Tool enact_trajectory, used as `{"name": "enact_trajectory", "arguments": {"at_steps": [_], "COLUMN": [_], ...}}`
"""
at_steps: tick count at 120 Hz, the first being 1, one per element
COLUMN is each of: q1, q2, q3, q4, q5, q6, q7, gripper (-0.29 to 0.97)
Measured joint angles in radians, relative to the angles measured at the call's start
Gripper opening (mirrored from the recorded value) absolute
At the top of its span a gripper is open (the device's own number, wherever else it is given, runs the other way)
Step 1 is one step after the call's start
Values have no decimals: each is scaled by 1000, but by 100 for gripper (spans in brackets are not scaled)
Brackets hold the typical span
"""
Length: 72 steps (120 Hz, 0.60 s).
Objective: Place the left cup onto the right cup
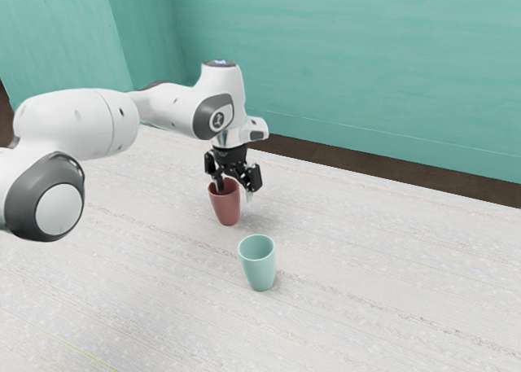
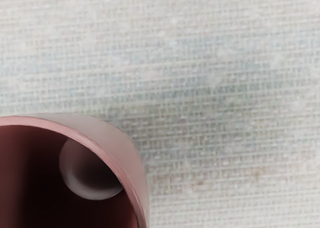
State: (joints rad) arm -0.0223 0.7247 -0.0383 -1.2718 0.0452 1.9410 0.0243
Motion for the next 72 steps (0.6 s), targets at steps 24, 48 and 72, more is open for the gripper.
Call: {"name": "enact_trajectory", "arguments": {"at_steps": [24,48,72], "q1": [0,1,-1], "q2": [13,21,23], "q3": [0,0,0], "q4": [-11,-18,-19], "q5": [1,1,4], "q6": [8,11,13], "q7": [-4,-7,-13], "gripper": [68,68,50]}}
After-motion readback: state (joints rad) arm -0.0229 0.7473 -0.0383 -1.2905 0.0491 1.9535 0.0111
